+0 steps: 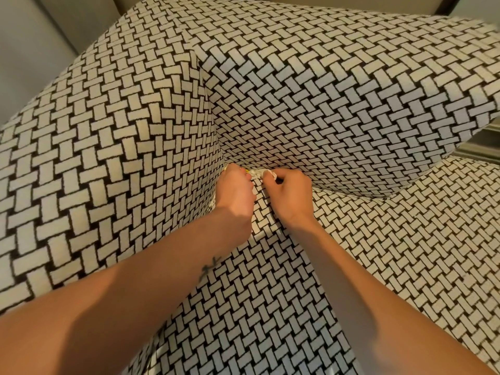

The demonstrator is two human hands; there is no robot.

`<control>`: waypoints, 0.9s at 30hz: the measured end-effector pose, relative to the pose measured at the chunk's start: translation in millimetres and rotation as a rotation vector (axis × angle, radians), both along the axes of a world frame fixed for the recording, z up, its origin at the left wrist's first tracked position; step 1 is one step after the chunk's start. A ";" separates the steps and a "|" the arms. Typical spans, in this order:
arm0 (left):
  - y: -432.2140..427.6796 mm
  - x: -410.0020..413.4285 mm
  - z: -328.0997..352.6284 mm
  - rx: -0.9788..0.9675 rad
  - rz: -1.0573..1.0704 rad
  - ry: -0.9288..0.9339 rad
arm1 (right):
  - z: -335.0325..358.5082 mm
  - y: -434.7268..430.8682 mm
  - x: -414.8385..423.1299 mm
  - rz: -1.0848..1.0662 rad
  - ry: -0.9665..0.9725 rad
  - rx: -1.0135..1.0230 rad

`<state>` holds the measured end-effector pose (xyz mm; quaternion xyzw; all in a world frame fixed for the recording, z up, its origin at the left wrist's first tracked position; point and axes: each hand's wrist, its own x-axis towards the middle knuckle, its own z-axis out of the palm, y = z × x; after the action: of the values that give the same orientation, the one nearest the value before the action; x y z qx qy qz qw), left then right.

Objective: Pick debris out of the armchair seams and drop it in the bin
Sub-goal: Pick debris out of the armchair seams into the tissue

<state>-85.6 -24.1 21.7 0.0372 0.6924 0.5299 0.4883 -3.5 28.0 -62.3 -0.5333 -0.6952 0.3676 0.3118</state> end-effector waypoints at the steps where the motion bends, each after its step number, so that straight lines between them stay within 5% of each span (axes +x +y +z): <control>1: 0.8 -0.5 -0.4 -0.004 0.002 0.002 | 1.5 -0.1 1.1 0.000 0.015 -0.001; 27: -2.2 3.5 8.0 -0.006 -0.096 -0.080 | 23.8 -25.0 27.4 0.109 0.077 0.050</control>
<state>-82.2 -26.2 29.7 0.0478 0.6716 0.5045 0.5405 24.0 3.0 -38.5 -0.4721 -0.7197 0.3866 0.3311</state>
